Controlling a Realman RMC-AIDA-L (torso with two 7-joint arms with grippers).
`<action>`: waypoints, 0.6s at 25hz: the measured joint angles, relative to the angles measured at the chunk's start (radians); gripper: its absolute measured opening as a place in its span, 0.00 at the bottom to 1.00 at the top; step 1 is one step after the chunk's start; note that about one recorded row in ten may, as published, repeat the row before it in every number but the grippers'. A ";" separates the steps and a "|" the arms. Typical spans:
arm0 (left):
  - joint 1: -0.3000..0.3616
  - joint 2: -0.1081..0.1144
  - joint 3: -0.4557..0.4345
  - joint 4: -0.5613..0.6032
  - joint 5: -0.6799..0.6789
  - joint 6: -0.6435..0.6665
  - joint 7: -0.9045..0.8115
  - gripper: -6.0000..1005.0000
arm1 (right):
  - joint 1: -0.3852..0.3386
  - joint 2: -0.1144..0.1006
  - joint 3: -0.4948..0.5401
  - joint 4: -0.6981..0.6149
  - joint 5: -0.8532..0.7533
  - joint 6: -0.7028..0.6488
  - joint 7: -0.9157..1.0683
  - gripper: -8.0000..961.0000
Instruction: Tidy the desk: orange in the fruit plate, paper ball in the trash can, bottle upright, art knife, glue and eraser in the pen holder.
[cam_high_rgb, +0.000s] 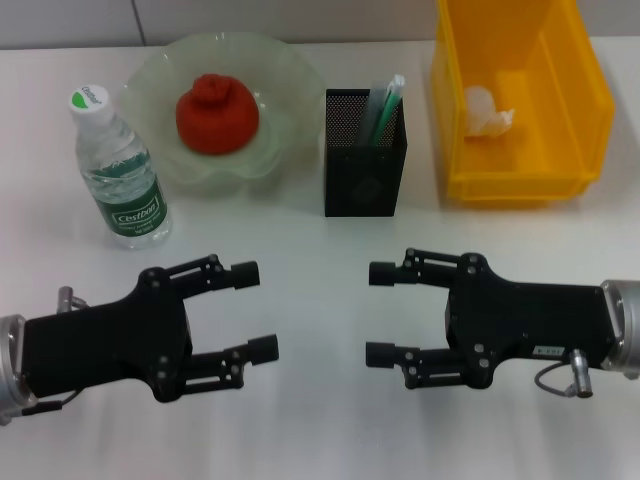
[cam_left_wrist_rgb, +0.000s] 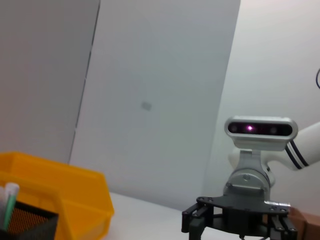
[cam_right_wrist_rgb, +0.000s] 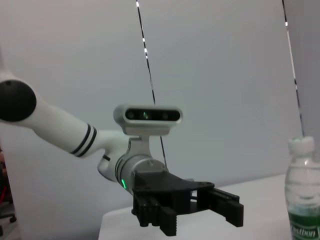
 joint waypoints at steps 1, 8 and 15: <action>0.000 0.000 0.000 0.000 0.000 0.000 0.000 0.78 | 0.000 0.000 0.000 0.000 0.000 0.000 0.000 0.83; 0.006 -0.008 -0.003 0.000 0.030 -0.010 0.000 0.78 | -0.004 0.001 -0.001 0.008 -0.016 0.034 0.002 0.83; 0.016 -0.008 0.003 0.000 0.032 -0.011 -0.001 0.78 | -0.004 0.001 -0.002 0.014 -0.017 0.037 0.003 0.83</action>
